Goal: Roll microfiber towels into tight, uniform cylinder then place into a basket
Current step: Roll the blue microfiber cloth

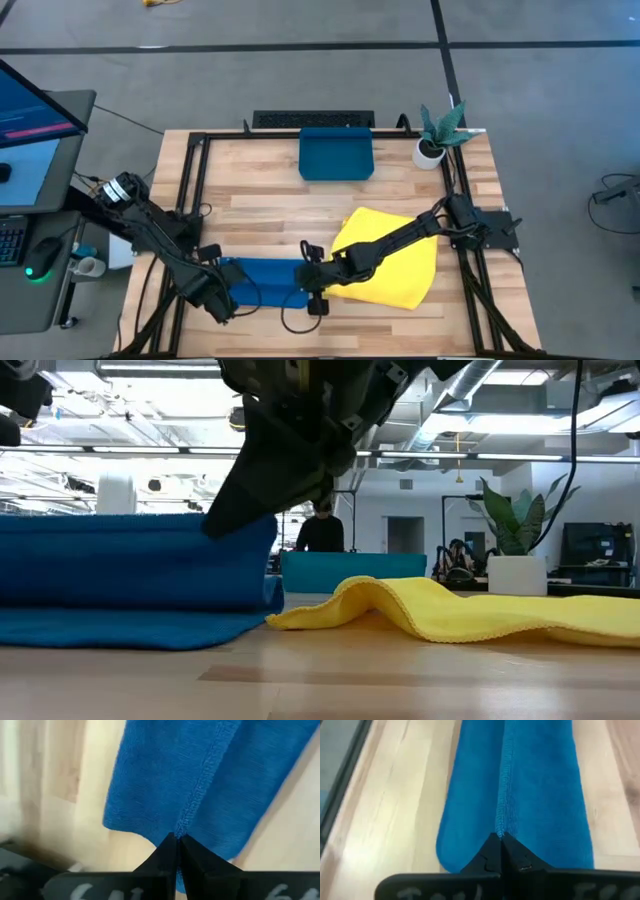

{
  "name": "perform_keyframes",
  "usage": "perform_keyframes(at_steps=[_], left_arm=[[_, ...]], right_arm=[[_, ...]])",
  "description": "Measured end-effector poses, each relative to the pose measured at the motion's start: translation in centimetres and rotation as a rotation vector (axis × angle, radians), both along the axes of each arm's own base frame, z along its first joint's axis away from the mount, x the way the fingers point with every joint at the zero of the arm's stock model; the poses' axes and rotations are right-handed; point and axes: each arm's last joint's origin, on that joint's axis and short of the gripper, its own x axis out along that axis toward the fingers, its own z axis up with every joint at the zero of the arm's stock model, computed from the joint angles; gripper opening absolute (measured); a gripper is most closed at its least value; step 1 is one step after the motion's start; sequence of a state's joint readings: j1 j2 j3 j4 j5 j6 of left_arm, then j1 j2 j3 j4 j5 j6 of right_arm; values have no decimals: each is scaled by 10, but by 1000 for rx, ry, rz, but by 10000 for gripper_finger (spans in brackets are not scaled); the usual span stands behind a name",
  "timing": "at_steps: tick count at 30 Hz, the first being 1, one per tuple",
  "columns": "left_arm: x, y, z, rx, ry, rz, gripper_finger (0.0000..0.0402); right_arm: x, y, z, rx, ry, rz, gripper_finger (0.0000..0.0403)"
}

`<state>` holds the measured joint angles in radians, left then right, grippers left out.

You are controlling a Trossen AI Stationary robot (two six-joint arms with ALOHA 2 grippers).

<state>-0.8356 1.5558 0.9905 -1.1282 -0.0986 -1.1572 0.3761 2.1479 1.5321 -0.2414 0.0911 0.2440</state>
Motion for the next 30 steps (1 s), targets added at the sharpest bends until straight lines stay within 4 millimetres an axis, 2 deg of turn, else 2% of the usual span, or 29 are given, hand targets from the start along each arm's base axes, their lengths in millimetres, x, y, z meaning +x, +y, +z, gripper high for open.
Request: perform_keyframes(at_steps=[17, 21, 24, 30], left_arm=[[-10, -13, 0, -18, -48, 42, 2], [-10, -13, 0, -19, -54, 44, 2], [-10, -13, -1, -24, -40, 45, 2], [-10, -15, -1, -50, -39, 41, 2]], right_arm=[[1, 2, 0, 45, -7, -23, 9], [3, 4, -16, 46, 14, -4, 8], [9, 3, -19, 65, -17, 10, 8], [9, 3, -21, 98, 3, 14, 9]])
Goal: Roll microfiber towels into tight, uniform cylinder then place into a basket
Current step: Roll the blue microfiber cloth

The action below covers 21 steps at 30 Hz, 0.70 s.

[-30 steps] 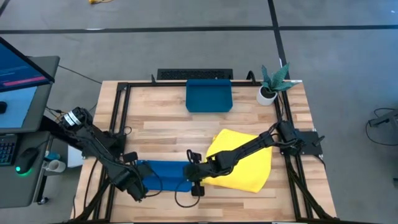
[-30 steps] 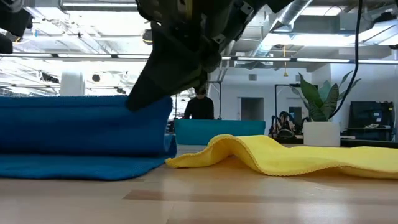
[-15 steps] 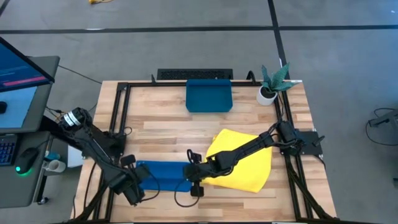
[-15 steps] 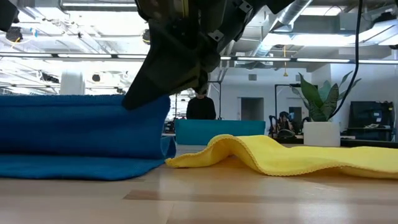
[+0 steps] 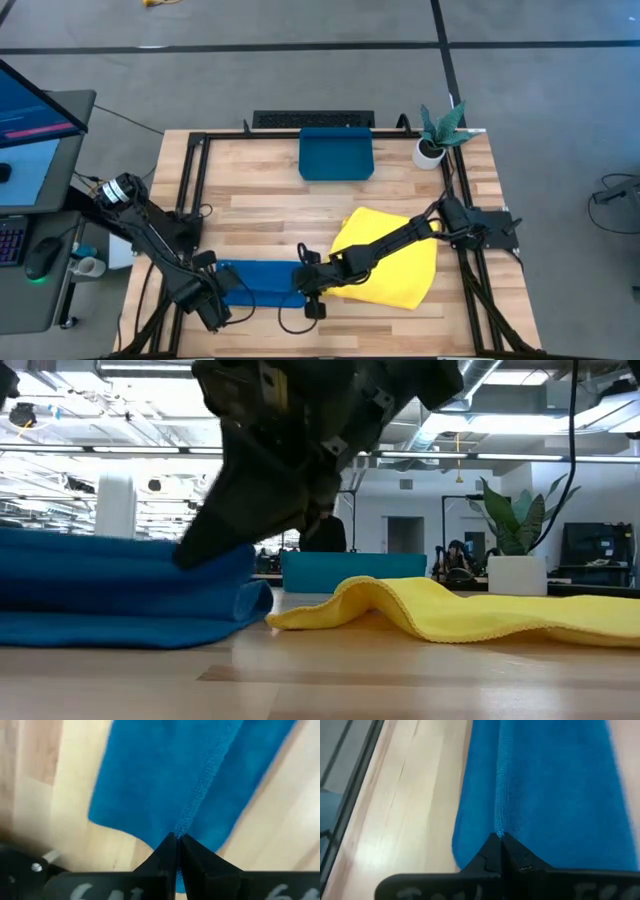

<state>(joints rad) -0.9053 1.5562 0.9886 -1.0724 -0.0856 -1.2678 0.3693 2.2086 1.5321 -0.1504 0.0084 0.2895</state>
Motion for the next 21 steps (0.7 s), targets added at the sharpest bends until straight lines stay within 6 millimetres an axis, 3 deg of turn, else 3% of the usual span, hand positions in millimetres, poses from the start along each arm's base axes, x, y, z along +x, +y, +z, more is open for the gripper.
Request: perform_keyframes(at_steps=[13, 21], left_arm=[[2, -2, 0, -23, -12, -13, 4], [1, -4, 0, -59, 10, 12, 43]], right_arm=[[0, 0, -4, 31, 21, 7, 14], [0, -2, -4, 38, 23, 10, 38]])
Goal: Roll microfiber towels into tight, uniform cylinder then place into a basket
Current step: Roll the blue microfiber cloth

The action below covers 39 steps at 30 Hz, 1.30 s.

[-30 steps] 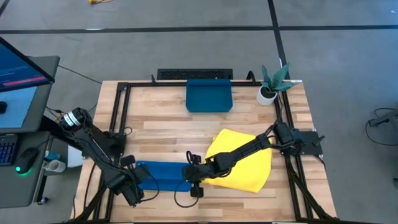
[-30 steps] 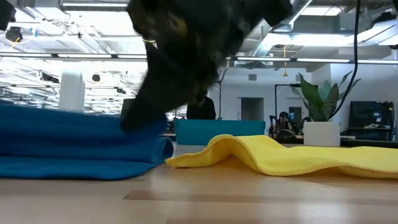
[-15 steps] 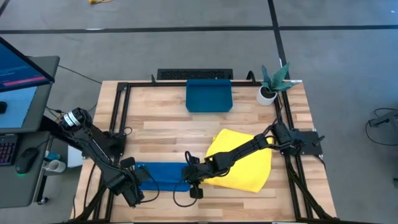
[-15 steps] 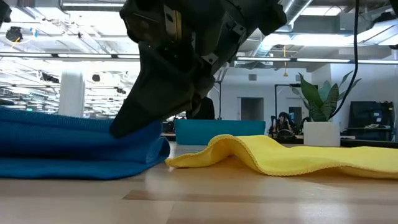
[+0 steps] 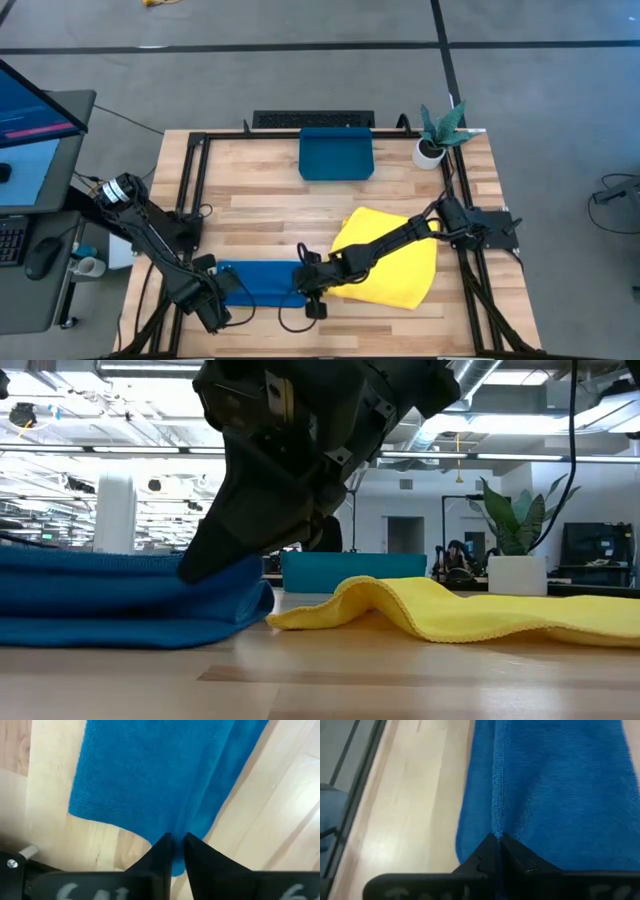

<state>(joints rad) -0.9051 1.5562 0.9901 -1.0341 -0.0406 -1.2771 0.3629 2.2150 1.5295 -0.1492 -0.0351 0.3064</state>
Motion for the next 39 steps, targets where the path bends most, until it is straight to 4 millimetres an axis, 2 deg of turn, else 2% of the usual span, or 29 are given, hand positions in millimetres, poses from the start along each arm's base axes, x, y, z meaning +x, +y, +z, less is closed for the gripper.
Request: perform_keyframes(at_steps=[7, 15, 21, 25, 29, 33, 36, 39], left_arm=[[-1, -1, 0, -35, 39, 29, 70], [0, -2, 0, -39, 20, 30, 86], [4, 0, -1, 39, -95, 27, 88], [5, 4, -8, 115, -212, 27, 88], [10, 6, -20, 138, -352, 33, 82], [10, 14, -35, 141, -383, 52, 76], [8, 19, -46, 128, -385, 72, 75], [5, 21, -57, 79, -373, 80, 74]], right_arm=[[0, 2, 1, 18, -2, 37, 67], [0, 2, 1, 33, -3, 53, 159], [-8, -12, 16, 7, 79, 63, 203], [-19, -21, 32, -65, 129, 94, 204], [-30, -21, 52, -131, 125, 146, 189], [-23, -16, 58, -200, -18, 113, 171], [-10, -15, 50, -183, -139, 98, 159], [-9, -23, 31, -227, -73, 72, 146]])
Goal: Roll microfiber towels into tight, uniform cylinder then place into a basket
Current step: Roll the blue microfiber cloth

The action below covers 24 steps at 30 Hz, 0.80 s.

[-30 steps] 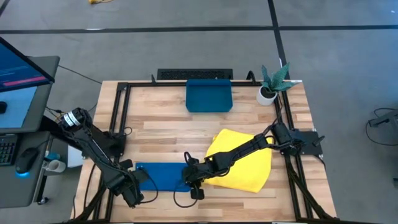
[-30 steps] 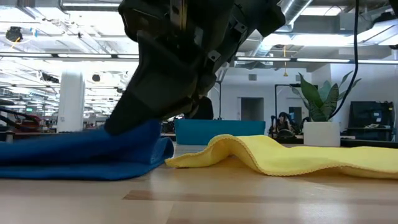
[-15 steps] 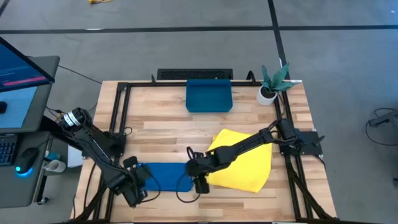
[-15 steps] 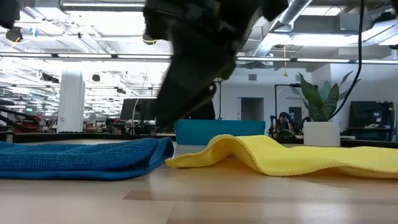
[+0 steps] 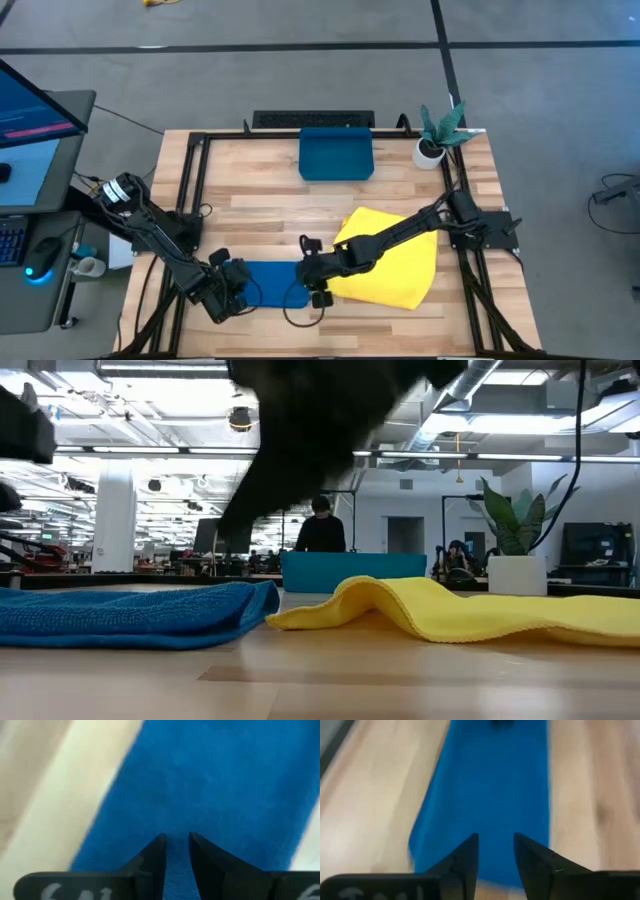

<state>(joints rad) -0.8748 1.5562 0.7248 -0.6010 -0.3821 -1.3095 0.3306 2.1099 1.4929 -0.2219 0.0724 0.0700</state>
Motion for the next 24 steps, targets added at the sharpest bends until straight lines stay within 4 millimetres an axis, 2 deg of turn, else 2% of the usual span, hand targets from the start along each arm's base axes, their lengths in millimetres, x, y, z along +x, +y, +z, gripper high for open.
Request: perform_keyframes(at_steps=[2, 6, 9, 17, 24], left_arm=[[-1, 1, -4, -22, -3, -7, 74], [-3, 2, -7, -35, -10, 4, 74], [-2, 1, -5, -29, -6, -21, 74], [3, -6, 2, -15, 5, -124, 74], [6, -9, 25, 112, 39, -145, 74]], right_arm=[[11, -3, -10, 7, -44, -27, 136], [12, -12, -33, -20, 28, -76, 116], [10, -21, -41, -47, 94, -133, 102], [10, -32, -47, -36, 153, -182, 84], [2, -34, -36, -57, 198, -177, 81]])
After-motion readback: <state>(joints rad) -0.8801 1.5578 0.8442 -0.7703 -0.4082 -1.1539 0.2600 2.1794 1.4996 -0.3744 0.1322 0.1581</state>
